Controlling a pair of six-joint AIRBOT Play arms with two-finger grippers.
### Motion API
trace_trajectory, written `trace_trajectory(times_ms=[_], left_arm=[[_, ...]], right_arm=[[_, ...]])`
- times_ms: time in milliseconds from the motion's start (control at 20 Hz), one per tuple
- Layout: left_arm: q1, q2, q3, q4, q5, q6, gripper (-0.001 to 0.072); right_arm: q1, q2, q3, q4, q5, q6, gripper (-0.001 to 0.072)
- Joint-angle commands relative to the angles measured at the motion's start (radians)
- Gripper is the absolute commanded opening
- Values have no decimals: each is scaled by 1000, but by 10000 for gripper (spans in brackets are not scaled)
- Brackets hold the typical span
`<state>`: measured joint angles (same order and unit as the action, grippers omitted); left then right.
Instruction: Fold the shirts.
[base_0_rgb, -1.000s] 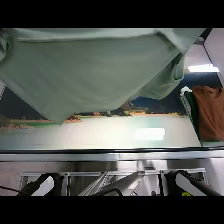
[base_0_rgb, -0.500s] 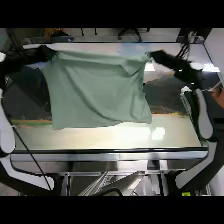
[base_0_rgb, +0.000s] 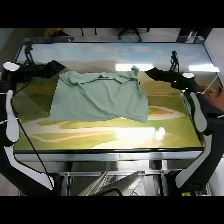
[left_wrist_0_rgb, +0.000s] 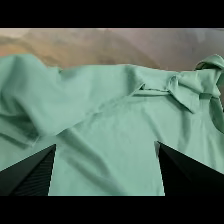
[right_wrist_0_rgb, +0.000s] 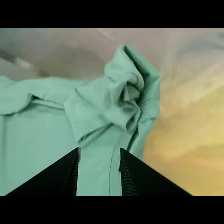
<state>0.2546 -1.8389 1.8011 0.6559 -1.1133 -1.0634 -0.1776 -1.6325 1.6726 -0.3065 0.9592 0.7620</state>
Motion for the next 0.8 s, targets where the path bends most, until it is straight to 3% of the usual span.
trace_trajectory(times_ms=[0, 100, 200, 500, 750], left_arm=[[124, 79, -1, 182, -226, -103, 701], [183, 103, -17, 355, -363, -135, 701], [235, 115, -103, 363, -406, -134, 701], [269, 88, -362, 363, -327, -75, 700], [205, -31, -369, 309, -341, -55, 700]], right_arm=[[-108, 68, 0, -246, 275, 213, 308], [-145, 93, -14, -348, 404, 272, 308], [-161, 119, -73, -399, 447, 290, 308], [-161, 149, -253, -402, 444, 282, 308], [-159, 149, -343, -402, 444, 282, 308]])
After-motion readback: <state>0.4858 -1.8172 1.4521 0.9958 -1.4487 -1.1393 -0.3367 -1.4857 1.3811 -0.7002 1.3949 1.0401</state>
